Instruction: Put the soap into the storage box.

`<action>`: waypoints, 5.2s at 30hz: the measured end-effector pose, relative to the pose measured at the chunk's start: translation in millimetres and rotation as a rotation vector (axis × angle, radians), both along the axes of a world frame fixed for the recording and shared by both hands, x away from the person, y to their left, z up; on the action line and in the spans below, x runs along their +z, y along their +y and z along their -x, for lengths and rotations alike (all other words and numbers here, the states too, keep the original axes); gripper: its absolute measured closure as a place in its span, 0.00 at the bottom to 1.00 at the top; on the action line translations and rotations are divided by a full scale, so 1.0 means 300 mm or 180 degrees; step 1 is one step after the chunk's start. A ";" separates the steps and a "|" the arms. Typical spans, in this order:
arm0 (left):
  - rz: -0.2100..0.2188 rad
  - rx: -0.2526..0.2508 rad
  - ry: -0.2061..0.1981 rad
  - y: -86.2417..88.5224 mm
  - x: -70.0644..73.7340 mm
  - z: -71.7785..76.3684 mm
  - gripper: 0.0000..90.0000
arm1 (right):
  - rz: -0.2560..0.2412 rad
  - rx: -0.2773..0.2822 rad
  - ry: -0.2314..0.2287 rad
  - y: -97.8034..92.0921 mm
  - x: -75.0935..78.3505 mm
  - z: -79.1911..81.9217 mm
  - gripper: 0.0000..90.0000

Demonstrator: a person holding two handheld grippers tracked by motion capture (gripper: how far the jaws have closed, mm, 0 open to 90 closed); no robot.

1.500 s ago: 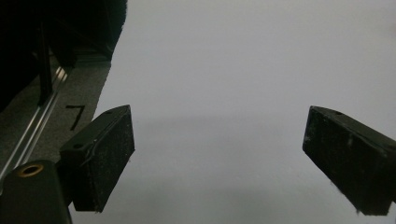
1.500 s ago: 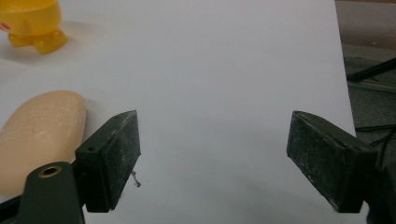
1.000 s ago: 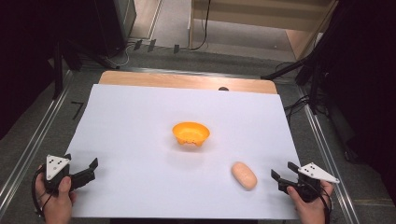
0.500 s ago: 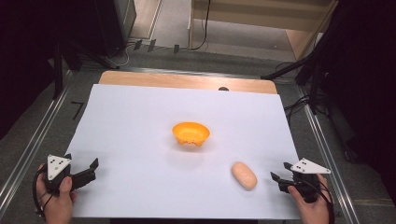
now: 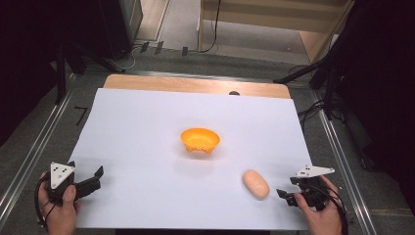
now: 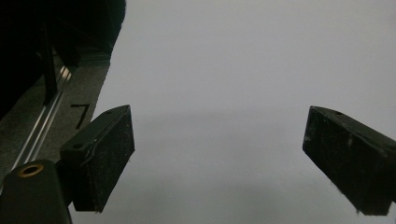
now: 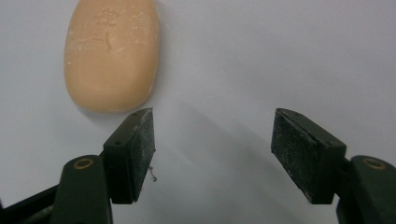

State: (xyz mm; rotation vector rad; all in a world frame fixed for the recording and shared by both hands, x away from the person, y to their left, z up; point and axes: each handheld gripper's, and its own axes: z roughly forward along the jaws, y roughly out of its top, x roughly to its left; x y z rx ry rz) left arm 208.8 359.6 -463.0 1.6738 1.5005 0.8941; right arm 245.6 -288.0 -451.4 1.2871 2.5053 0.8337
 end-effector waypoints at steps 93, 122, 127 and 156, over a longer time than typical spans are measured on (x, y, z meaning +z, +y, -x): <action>-0.0104 0.0231 0.0131 -0.009 -0.004 -0.022 0.10 | 0.0446 0.0640 0.0415 0.320 0.050 -0.176 0.37; -0.0057 0.0074 -0.0193 -0.006 -0.001 0.018 0.15 | 0.0140 0.1450 0.0116 0.410 0.139 -0.266 0.37; -0.0105 0.0064 -0.0143 -0.011 -0.002 0.012 0.15 | 0.0116 0.1624 0.0147 0.436 0.151 -0.275 0.37; -0.0171 -0.0055 -0.0072 -0.020 -0.003 0.005 0.15 | 0.0318 0.2125 -0.0125 0.618 0.242 -0.419 0.37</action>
